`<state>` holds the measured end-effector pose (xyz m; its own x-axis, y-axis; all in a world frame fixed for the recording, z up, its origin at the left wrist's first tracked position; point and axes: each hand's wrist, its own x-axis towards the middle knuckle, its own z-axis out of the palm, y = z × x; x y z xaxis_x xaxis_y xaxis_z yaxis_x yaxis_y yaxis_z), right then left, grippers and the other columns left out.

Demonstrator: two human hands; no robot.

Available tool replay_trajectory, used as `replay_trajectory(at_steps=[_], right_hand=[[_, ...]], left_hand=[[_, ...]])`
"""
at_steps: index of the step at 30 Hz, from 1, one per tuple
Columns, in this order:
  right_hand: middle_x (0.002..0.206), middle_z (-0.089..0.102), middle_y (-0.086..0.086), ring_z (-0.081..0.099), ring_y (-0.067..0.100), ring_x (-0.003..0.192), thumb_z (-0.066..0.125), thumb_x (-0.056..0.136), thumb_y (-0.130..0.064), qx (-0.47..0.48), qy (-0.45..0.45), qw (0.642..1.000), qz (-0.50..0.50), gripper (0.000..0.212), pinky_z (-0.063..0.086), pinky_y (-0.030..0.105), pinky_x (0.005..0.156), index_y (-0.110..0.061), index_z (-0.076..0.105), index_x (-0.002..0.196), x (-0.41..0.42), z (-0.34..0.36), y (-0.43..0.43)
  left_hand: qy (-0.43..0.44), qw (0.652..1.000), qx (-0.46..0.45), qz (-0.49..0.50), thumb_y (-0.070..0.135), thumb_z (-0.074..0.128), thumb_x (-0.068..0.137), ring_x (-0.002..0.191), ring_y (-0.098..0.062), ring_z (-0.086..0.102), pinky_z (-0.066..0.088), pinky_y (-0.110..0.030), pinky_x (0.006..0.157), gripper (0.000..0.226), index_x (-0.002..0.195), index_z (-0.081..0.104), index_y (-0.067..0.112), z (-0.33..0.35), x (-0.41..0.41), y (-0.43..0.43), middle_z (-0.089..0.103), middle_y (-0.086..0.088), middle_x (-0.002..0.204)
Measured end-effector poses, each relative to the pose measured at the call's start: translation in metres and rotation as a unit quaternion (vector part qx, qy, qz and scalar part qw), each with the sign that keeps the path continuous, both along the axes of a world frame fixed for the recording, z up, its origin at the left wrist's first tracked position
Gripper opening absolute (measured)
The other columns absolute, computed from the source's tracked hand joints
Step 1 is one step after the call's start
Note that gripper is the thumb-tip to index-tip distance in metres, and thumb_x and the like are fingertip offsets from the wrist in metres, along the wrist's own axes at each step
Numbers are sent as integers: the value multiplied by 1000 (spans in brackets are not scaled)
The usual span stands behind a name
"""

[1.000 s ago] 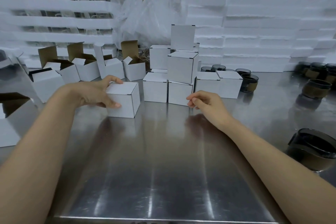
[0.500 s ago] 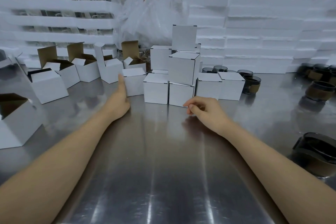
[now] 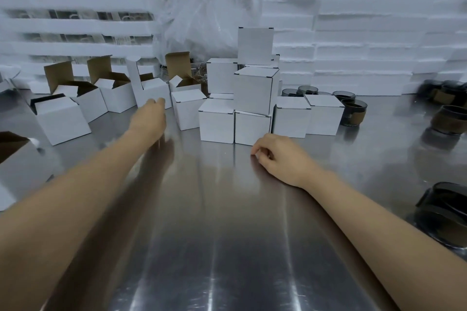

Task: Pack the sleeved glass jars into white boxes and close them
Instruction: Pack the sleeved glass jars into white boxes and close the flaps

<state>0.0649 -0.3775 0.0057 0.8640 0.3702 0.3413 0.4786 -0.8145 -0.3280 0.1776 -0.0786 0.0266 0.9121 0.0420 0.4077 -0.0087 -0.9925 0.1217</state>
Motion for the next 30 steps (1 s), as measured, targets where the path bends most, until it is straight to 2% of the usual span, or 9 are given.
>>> replay_trajectory(at_steps=[3, 7, 10, 13, 18, 21, 24, 28, 30], right_hand=[[87, 57, 2, 45, 8, 67, 49, 91, -10, 11, 4, 1000, 9, 19, 42, 31, 72, -15, 66, 98, 2, -1, -2], [85, 57, 0, 44, 0, 62, 50, 91, -9, 31, 9, 999, 17, 19, 34, 24, 66, -16, 66, 96, 7, -4, -3], [86, 58, -1, 44, 1, 61, 50, 90, -9, 40, 15, 999, 16, 19, 34, 23, 65, -18, 66, 95, 9, -6, -4], [89, 59, -1, 44, 0, 62, 49, 91, -10, 45, 18, 999, 13, 19, 37, 25, 66, -19, 66, 95, 10, -7, -4], [86, 57, -4, 44, 0, 62, 49, 90, -9, 52, 23, 998, 16, 20, 35, 23, 65, -18, 66, 95, 10, -7, -4], [86, 56, -5, 44, -1, 63, 48, 90, -10, 47, 20, 999, 17, 20, 33, 20, 63, -19, 65, 95, 9, -6, -4], [87, 56, -3, 44, 5, 66, 49, 90, -12, 42, 19, 999, 15, 20, 42, 29, 70, -19, 66, 97, 8, -5, -3], [86, 56, -2, 46, 11, 71, 49, 89, -11, 39, 15, 999, 16, 20, 45, 33, 74, -18, 66, 97, 7, -3, -3], [84, 55, -3, 46, 11, 71, 49, 89, -11, 41, 15, 999, 16, 20, 44, 33, 74, -18, 66, 97, 7, -3, -3]], left_hand=[[-19, 999, -12, -27, -4, 40, 92, 104, -44, 53, 44, -49, 81, 36, 127, 47, -1, 14, 21, -6, 54, -27, 115], [-64, 967, -244, -43, 15, 29, 103, 109, -39, 51, 38, -40, 90, 37, 121, 55, -5, 29, 46, -22, 56, -29, 122], [1, 935, -353, -27, 34, 24, 103, 107, -28, 48, 35, -34, 92, 50, 119, 58, 1, 39, 61, -36, 53, -23, 131], [78, 914, -398, -24, 45, 31, 101, 125, -28, 45, 32, -30, 98, 54, 136, 48, 7, 45, 76, -42, 44, -15, 144], [83, 934, -338, -79, 39, 31, 101, 111, -26, 47, 34, -34, 88, 47, 128, 52, 7, 49, 90, -45, 50, -14, 133], [75, 948, -297, -81, 35, 31, 101, 118, -30, 47, 35, -36, 95, 45, 124, 58, 7, 47, 92, -46, 52, -16, 134], [72, 960, -265, -57, 29, 35, 100, 117, -38, 49, 38, -34, 93, 43, 114, 64, 0, 45, 91, -50, 56, -23, 126], [45, 944, -323, -39, 21, 41, 98, 114, -40, 52, 36, -32, 80, 36, 112, 62, -4, 46, 90, -53, 59, -26, 119], [26, 938, -346, -19, 15, 46, 95, 114, -41, 52, 41, -36, 84, 33, 118, 60, -4, 48, 88, -51, 58, -26, 122]])
